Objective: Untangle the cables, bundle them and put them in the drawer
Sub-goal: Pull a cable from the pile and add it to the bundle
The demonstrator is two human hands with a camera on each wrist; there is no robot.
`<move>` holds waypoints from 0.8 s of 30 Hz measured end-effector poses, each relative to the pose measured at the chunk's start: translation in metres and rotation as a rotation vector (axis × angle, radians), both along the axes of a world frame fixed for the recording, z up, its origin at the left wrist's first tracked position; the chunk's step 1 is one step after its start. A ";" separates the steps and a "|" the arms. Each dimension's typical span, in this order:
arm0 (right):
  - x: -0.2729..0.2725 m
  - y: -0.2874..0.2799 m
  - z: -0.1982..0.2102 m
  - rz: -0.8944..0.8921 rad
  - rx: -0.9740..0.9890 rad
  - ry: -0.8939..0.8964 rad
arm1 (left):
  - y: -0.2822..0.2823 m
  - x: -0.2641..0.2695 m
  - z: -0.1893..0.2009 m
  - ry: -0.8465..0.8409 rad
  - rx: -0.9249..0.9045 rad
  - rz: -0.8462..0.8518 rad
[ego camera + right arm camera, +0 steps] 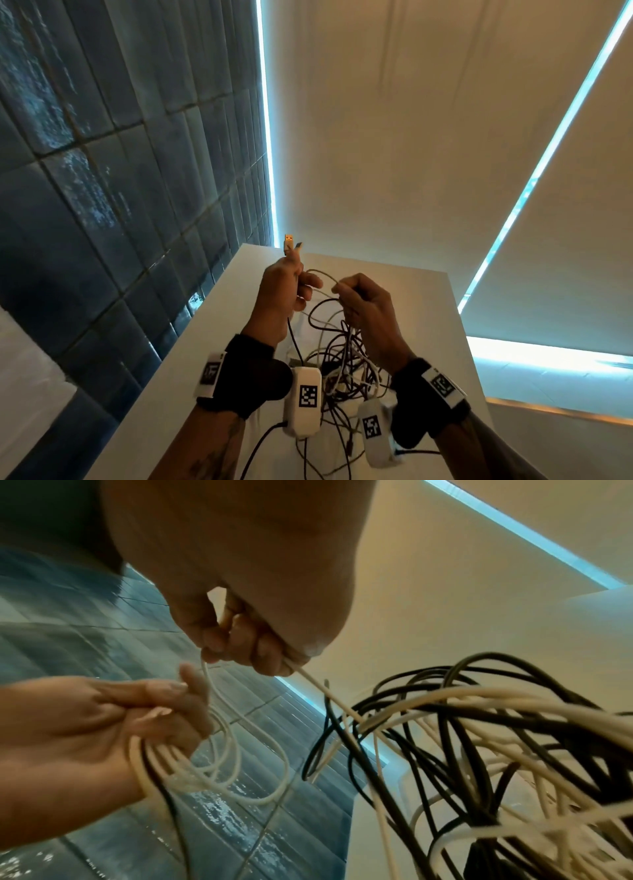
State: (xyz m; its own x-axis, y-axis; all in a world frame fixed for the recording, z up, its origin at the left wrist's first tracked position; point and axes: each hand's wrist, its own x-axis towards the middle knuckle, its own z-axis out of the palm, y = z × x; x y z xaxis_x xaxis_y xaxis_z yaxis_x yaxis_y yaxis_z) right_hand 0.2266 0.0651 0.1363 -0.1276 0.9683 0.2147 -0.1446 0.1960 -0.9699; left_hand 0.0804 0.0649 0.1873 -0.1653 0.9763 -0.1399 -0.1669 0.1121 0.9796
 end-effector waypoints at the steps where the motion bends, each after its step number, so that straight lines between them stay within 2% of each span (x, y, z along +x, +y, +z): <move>1: 0.000 -0.003 0.003 0.017 0.029 -0.003 | 0.001 0.002 -0.002 0.037 -0.014 0.002; 4: -0.001 -0.009 0.003 0.085 0.080 -0.008 | 0.000 0.007 0.002 0.035 -0.002 -0.005; 5: 0.000 -0.010 0.000 0.108 0.078 -0.007 | -0.002 0.008 0.004 -0.034 0.004 -0.014; 8: 0.004 -0.010 -0.013 0.153 0.041 -0.003 | -0.002 0.011 0.008 -0.384 0.035 -0.045; 10: 0.007 -0.010 -0.025 0.173 0.007 -0.021 | -0.002 0.010 0.011 -0.521 0.056 -0.059; 18: 0.026 -0.018 -0.106 0.178 -0.118 -0.210 | -0.003 -0.005 0.027 -0.466 0.125 -0.133; 24: 0.027 -0.023 -0.135 0.247 -0.109 -0.377 | -0.007 -0.015 0.034 -0.442 0.181 -0.112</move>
State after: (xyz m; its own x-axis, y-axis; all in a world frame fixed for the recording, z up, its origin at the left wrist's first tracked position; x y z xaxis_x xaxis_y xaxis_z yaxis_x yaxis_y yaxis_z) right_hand 0.2540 0.0421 0.0010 -0.4067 0.9135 0.0078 0.1922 0.0939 -0.9769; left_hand 0.0656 0.0576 0.2213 -0.0209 0.9998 0.0006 -0.5674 -0.0124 0.8233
